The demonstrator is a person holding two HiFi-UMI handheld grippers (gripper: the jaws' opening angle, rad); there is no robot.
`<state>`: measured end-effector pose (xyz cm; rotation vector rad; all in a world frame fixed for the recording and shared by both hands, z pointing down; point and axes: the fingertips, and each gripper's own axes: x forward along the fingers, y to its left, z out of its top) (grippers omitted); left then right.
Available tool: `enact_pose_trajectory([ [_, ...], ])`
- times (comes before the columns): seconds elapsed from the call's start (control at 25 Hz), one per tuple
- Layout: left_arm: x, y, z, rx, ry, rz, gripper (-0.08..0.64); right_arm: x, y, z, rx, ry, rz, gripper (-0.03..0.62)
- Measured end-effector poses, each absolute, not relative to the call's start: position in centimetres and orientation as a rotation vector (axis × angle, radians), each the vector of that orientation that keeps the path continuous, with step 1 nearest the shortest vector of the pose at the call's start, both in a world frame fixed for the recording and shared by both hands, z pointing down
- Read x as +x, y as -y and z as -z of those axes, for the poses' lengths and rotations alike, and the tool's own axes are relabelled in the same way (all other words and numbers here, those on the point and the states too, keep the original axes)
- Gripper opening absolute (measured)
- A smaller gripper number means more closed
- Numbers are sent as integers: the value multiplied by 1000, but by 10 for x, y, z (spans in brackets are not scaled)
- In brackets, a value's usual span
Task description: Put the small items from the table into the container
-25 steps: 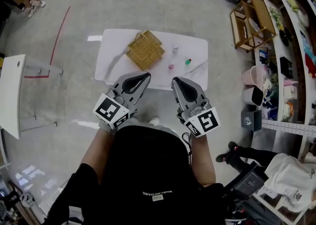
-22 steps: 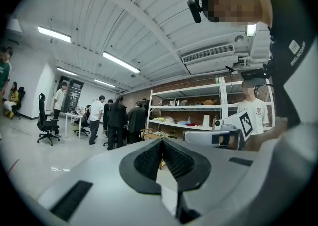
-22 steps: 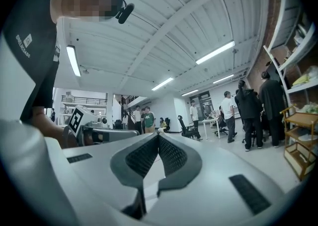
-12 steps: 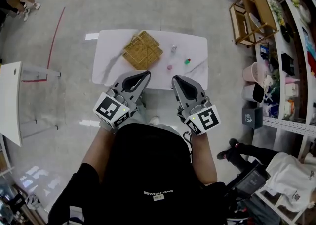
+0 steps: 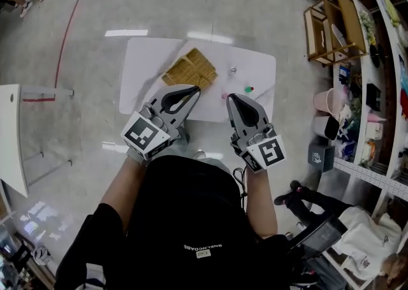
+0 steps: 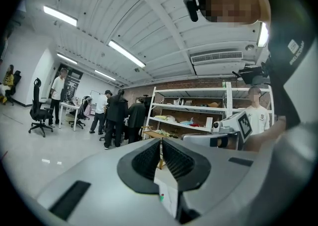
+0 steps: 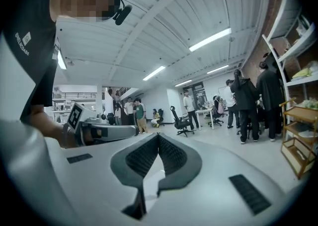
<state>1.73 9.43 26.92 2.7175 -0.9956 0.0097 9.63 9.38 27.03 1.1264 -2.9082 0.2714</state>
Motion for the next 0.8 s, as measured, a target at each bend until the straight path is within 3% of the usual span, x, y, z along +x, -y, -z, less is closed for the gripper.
enact_pose_trajectory([
  [0.4,-35,-35,-276,2729,953,-44,5,37,-24,-273,1112,2933,-300,9],
  [0.8,-22,-22,-285,2700,973,-74,6,46,-8,-281,1109,2913,-311,12],
])
